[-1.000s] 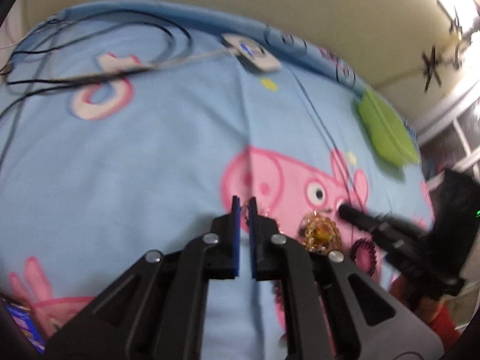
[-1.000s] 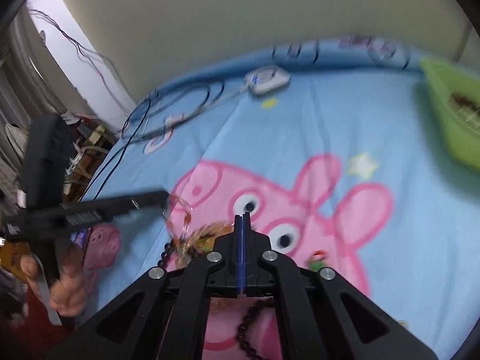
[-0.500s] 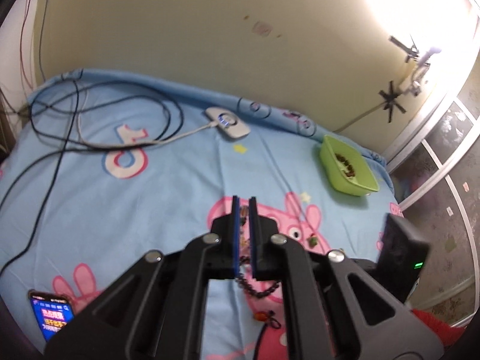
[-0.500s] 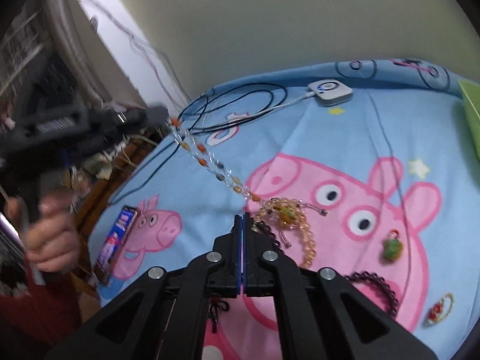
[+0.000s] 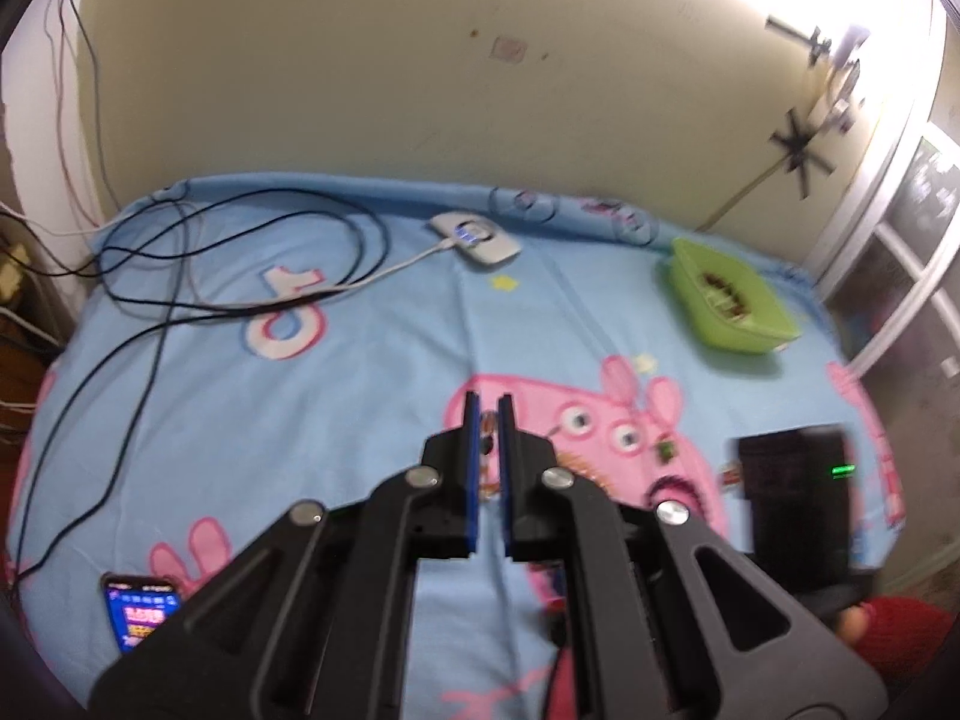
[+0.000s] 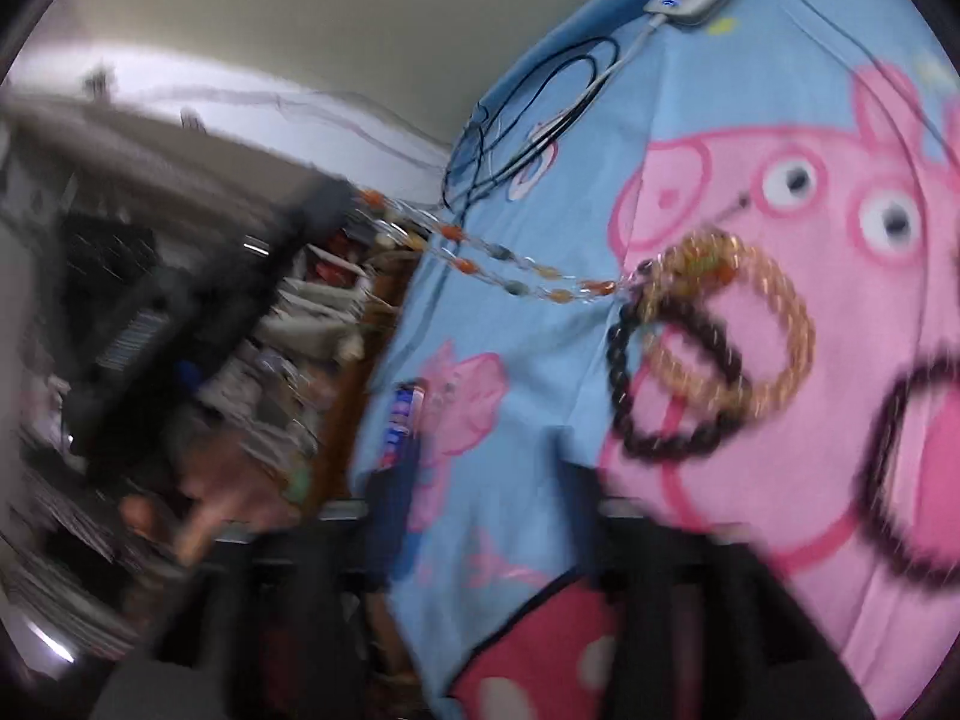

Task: Organize jewelry

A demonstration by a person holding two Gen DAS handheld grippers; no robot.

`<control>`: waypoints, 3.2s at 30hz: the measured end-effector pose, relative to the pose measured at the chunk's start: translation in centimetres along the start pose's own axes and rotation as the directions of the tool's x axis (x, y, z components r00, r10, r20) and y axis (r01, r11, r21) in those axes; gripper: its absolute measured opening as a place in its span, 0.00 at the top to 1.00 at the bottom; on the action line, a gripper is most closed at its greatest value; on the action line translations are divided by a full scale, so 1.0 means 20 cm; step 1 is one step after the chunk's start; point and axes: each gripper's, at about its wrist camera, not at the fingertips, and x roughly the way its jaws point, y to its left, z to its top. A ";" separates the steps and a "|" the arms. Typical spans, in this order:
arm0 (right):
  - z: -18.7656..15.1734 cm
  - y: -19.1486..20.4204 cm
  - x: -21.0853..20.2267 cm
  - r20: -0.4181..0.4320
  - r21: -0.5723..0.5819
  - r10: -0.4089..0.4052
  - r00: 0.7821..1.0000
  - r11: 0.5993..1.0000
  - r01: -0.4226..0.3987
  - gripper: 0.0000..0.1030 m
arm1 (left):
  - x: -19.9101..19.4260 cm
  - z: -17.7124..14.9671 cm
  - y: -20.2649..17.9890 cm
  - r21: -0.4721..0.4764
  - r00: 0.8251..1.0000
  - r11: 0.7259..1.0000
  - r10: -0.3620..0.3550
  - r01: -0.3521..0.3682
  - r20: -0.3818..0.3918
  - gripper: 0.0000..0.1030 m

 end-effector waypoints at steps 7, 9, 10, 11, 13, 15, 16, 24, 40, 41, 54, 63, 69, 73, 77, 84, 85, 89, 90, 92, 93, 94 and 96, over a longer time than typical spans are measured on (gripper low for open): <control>-0.01 0.22 -0.07 0.210 -0.313 -0.354 0.911 0.859 0.406 0.51 | 0.10 -0.07 0.02 0.027 0.995 0.995 0.094 -0.093 -0.038 0.95; 0.01 0.26 -0.03 0.241 -0.408 -0.449 0.861 0.758 0.509 0.51 | 0.09 -0.07 0.02 0.024 0.995 0.996 0.089 -0.089 -0.034 0.95; 0.03 0.26 -0.01 0.236 -0.428 -0.468 0.852 0.737 0.524 0.51 | 0.08 -0.07 0.02 0.022 0.996 0.996 0.087 -0.086 -0.030 0.95; 0.05 0.26 0.02 0.222 -0.447 -0.484 0.846 0.720 0.530 0.51 | 0.07 -0.06 0.02 0.018 0.996 0.997 0.080 -0.080 -0.024 0.95; 0.09 0.25 0.08 0.196 -0.475 -0.505 0.840 0.701 0.532 0.51 | 0.05 -0.05 0.02 0.015 0.998 0.998 0.068 -0.068 -0.016 0.95; 0.12 0.25 0.15 0.174 -0.512 -0.521 0.836 0.677 0.528 0.51 | 0.04 -0.03 0.01 0.015 0.998 0.998 0.067 -0.067 -0.009 0.95; 0.14 0.25 0.19 0.167 -0.534 -0.534 0.829 0.657 0.532 0.51 | 0.03 -0.03 0.01 0.017 0.998 0.998 0.068 -0.068 -0.007 0.95; 0.24 0.18 0.39 0.094 -0.591 -0.575 0.813 0.625 0.511 0.51 | -0.03 0.01 0.00 0.011 0.999 0.999 0.046 -0.046 0.007 0.95; 0.50 0.34 -0.48 0.280 -0.369 -0.380 0.881 0.805 0.465 1.00 | 0.16 0.27 -0.47 0.113 0.992 0.985 -0.130 0.128 0.006 0.95; 0.53 0.35 -0.58 0.301 -0.353 -0.387 0.871 0.804 0.479 1.00 | 0.19 0.31 -0.55 0.126 0.985 0.978 -0.170 0.168 0.002 0.95; 0.89 0.04 -1.36 0.398 -0.131 -0.574 0.716 0.737 0.664 1.00 | 0.76 0.70 -1.35 0.208 0.932 0.910 -0.338 0.359 -0.131 0.95; 0.78 -0.53 -1.36 0.197 0.008 -0.777 0.598 0.611 0.792 1.00 | 1.16 0.52 -1.47 0.244 0.917 0.920 -0.219 0.308 -0.334 0.95; 0.67 -0.39 -1.38 0.208 -0.036 -0.790 0.577 0.583 0.812 1.00 | 0.94 0.58 -1.33 0.264 0.936 0.924 -0.197 0.276 -0.290 0.95; 0.61 -0.24 -1.36 0.265 -0.041 -0.761 0.592 0.604 0.796 0.90 | 0.88 0.58 -1.28 0.259 0.932 0.929 -0.177 0.264 -0.316 0.95; 0.54 -0.08 -1.38 0.346 -0.032 -0.697 0.628 0.661 0.750 0.87 | 0.81 0.60 -1.31 0.272 0.940 0.925 -0.185 0.264 -0.286 0.95; 0.24 0.07 -1.30 0.412 -0.093 -0.620 0.668 0.701 0.708 0.86 | 0.41 0.58 -1.06 0.267 0.960 0.925 -0.237 0.269 -0.149 0.92; 0.17 0.08 -1.25 0.418 -0.114 -0.598 0.684 0.712 0.693 0.86 | 0.38 0.56 -1.01 0.267 0.965 0.930 -0.226 0.255 -0.134 0.87; -0.02 0.05 -1.06 0.380 -0.148 -0.454 0.806 0.830 0.538 0.78 | 0.24 0.37 -0.67 0.241 0.990 0.961 -0.125 0.138 -0.068 0.69; -0.06 0.04 -1.03 0.376 -0.146 -0.430 0.821 0.847 0.511 0.78 | 0.23 0.29 -0.55 0.214 0.994 0.973 -0.072 0.087 -0.077 0.69; -0.10 0.01 -0.97 0.388 -0.123 -0.406 0.828 0.867 0.483 0.78 | 0.25 0.17 -0.37 0.164 0.993 0.986 -0.017 0.035 -0.114 0.69; -0.12 0.00 -0.94 0.393 -0.108 -0.410 0.823 0.868 0.484 0.78 | 0.26 0.12 -0.30 0.140 0.991 0.990 0.001 0.018 -0.134 0.69; -0.14 0.00 -0.93 0.405 -0.103 -0.421 0.812 0.861 0.498 0.79 | 0.27 0.06 -0.24 0.115 0.988 0.993 0.012 0.006 -0.154 0.69; -0.16 -0.01 -0.92 0.422 -0.096 -0.462 0.780 0.833 0.545 0.81 | 0.28 -0.03 -0.15 0.078 0.983 0.997 0.014 0.000 -0.183 0.69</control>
